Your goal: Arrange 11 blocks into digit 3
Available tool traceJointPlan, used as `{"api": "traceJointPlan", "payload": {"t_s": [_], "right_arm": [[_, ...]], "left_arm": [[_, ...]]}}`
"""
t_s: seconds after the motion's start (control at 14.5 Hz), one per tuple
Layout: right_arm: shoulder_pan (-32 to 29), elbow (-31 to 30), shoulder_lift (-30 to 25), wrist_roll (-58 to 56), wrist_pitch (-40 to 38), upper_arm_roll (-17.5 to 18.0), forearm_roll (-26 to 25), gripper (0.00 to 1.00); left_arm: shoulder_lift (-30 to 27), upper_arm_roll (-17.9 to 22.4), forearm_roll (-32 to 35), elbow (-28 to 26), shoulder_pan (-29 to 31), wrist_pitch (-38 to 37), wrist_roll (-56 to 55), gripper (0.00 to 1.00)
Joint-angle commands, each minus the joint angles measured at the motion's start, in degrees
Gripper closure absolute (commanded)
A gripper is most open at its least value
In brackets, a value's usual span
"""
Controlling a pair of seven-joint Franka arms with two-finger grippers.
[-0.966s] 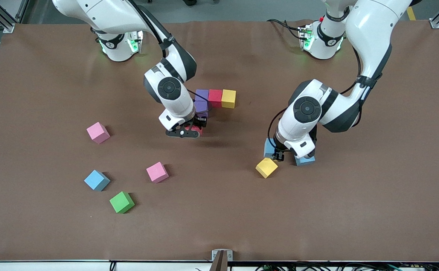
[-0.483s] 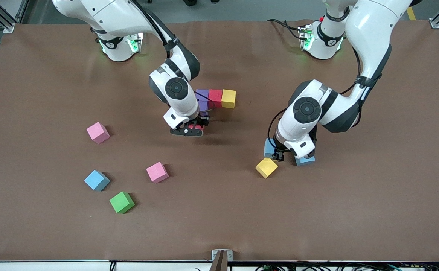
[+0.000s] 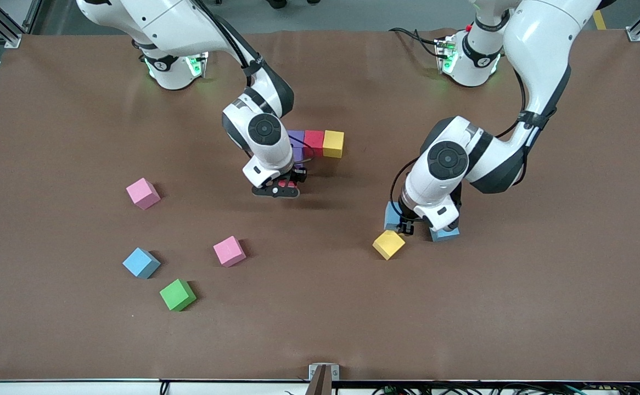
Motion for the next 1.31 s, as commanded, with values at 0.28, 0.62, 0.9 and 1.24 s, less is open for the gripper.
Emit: {"api": "traceJointPlan", "payload": {"t_s": [0.28, 0.62, 0.9, 1.24], "right_arm": [[1.04, 0.87, 0.95, 1.63, 0.65, -0.55, -1.6, 0.97], [1.13, 0.96, 1.21, 1.63, 1.26, -0.55, -1.6, 0.97], [1.83, 0.96, 1.3, 1.71, 1.26, -0.64, -1.6, 0.97], [2.54, 0.96, 2.62, 3.65, 2.67, -0.73, -2.57, 0.97]], "left_arm": [[0.72, -0.28, 1.16, 0.86, 0.16, 0.34, 0.27, 0.68], [0.72, -0.28, 1.16, 0.86, 0.07, 0.34, 0.27, 0.68], [0.81, -0.28, 1.16, 0.86, 0.07, 0.34, 0.27, 0.68], [0.72, -0.28, 1.16, 0.86, -0.02, 0.34, 0.27, 0.68]]}}
